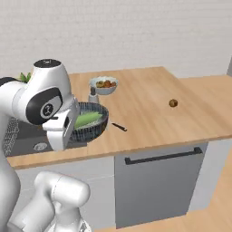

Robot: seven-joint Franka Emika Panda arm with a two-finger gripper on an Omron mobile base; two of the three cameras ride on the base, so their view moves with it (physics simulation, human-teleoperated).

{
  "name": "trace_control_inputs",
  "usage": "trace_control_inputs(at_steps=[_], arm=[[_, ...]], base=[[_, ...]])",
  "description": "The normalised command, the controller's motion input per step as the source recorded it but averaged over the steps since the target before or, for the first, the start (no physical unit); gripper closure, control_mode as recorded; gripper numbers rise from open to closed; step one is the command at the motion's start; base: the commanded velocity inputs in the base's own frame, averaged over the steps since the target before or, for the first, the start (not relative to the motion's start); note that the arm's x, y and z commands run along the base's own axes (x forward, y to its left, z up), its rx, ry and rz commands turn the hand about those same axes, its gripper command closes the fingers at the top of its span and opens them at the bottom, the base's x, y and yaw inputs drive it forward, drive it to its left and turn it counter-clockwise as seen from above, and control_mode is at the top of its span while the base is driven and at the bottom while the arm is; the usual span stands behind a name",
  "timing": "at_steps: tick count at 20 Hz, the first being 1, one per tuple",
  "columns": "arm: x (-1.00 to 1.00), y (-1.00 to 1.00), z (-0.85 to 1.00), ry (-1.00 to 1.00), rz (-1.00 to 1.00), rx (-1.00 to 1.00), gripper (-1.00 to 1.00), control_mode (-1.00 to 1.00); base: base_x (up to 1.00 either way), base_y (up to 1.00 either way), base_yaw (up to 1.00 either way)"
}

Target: Pick the corn from the sink and place it in the bowl. Then pick the bowl and place it in the microwave. Then close the microwave door and press the start button.

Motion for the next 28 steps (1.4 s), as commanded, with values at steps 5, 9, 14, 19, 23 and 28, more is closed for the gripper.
trace_control_inputs(at_steps=[5, 9, 14, 19, 23, 28], arm=[[0.0, 0.0, 0.0, 0.0, 0.0, 0.0, 1.0, 1.0], [0.0, 0.0, 0.0, 0.0, 0.0, 0.0, 1.0, 1.0], [0.0, 0.0, 0.0, 0.0, 0.0, 0.0, 1.0, 1.0], [0.0, 0.0, 0.0, 0.0, 0.0, 0.0, 1.0, 1.0], [0.0, 0.0, 0.0, 0.0, 0.0, 0.0, 1.0, 1.0], [0.0, 0.0, 0.0, 0.0, 0.0, 0.0, 1.0, 1.0]], base=[[0.0, -0.29, -0.88], [0.0, -0.15, -0.89], [0.0, -0.15, -0.91], [0.0, -0.18, -0.9], [0.63, -0.43, -0.54], [1.0, -0.46, -0.28]])
